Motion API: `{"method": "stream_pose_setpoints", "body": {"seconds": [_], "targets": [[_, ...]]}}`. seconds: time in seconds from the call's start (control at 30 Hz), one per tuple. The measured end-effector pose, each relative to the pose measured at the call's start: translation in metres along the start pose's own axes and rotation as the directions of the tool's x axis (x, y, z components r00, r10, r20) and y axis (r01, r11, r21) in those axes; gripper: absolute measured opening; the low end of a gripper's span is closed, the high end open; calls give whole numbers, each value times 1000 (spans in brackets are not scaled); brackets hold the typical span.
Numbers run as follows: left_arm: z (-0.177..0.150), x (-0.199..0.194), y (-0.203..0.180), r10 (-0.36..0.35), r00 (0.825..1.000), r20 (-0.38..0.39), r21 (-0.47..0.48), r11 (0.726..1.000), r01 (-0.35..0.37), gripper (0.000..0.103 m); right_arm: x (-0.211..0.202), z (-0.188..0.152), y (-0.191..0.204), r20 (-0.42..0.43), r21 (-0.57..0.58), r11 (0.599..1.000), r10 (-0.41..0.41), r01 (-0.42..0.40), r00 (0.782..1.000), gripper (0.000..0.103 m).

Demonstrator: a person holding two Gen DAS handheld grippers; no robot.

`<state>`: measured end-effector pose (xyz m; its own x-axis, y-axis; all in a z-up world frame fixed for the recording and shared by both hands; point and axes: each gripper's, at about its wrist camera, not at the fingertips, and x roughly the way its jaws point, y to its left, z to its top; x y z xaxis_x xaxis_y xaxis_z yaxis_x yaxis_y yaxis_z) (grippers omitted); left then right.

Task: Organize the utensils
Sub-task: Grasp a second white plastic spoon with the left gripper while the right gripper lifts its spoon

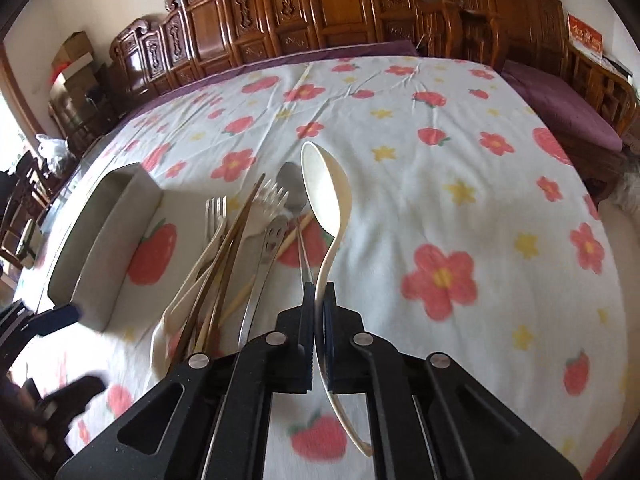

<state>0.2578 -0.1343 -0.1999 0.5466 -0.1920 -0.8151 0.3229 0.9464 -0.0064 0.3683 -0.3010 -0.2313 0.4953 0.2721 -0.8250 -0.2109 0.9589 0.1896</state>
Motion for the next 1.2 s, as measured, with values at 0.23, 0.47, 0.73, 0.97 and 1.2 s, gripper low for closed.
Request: {"method": "stream_pose_setpoints", "body": {"seconds": [0.23, 0.47, 0.73, 0.97, 1.2], "targets": [[11, 37, 6, -14, 998, -64, -60, 998, 10, 52, -23, -24, -2, 7, -23, 999, -22, 22, 1000, 5], [23, 61, 17, -49, 993, -106, -146, 989, 33, 42, -33, -39, -10, 38, 29, 998, 46, -47, 998, 5], [31, 70, 26, -105, 988, -117, -228, 971, 76, 30, -21, -48, -20, 7, 28, 1000, 6, -7, 1000, 5], [33, 65, 24, -103, 987, -124, -202, 976, 77, 12, -21, -48, -28, 6, 47, 999, -3, 3, 1000, 5], [29, 66, 35, -76, 985, -152, -198, 979, 45, 5, -21, -48, -30, 6, 62, 998, 10, -10, 1000, 5]]}}
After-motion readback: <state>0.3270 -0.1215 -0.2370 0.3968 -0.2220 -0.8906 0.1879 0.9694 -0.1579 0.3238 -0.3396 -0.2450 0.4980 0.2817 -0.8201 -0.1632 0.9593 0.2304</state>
